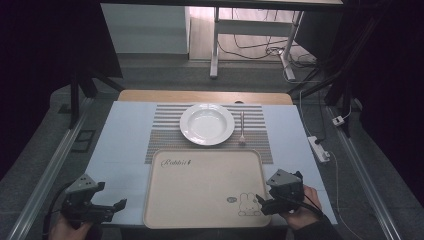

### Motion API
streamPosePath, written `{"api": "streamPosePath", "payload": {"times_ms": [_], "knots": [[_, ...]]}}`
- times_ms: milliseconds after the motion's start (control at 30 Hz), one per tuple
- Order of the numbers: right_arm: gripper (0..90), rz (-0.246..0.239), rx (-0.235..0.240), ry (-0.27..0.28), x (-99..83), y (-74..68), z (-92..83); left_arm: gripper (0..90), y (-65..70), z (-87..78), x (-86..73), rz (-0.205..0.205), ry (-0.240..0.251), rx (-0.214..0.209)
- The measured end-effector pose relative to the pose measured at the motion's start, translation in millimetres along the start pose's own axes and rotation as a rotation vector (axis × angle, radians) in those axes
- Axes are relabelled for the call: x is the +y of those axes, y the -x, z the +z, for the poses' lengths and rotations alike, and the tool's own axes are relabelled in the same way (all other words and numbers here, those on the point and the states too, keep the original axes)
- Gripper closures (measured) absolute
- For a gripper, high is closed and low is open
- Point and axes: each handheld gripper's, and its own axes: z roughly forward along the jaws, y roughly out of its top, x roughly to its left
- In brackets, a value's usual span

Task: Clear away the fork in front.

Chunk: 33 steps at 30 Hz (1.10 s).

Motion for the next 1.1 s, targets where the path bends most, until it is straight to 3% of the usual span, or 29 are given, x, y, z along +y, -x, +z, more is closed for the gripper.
{"api": "streamPosePath", "payload": {"times_ms": [133, 600, 833, 900, 967, 1000, 1100], "knots": [[0.0, -0.019, -0.010, -0.009, 3.8, -0.4, 3.4, 2.3, 0.0, 0.1, 0.1, -0.001, -0.001, 0.002], [0.0, -0.240, -0.092, -0.061, 25.0, -12.4, 26.3, 2.3, -0.5, 0.3, 0.3, -0.006, -0.005, 0.003], [0.4, -0.333, -0.151, -0.092, 32.0, -13.9, 35.8, 2.3, -0.7, 0.6, 0.5, -0.007, -0.008, 0.003], [1.3, -0.383, -0.166, -0.105, 36.3, -13.4, 41.0, 2.3, -0.8, 0.7, 0.5, -0.009, -0.009, 0.003], [1.6, -0.374, -0.171, -0.105, 37.6, -14.1, 43.5, 2.3, -0.8, 0.8, 0.5, -0.009, -0.010, 0.003], [1.6, -0.411, -0.181, -0.117, 40.7, -11.3, 47.7, 2.3, -0.8, 0.9, 0.6, -0.009, -0.010, 0.003], [1.6, -0.442, -0.206, -0.129, 45.5, -7.9, 54.3, 2.3, -1.1, 1.0, 0.6, -0.010, -0.010, 0.002]]}}
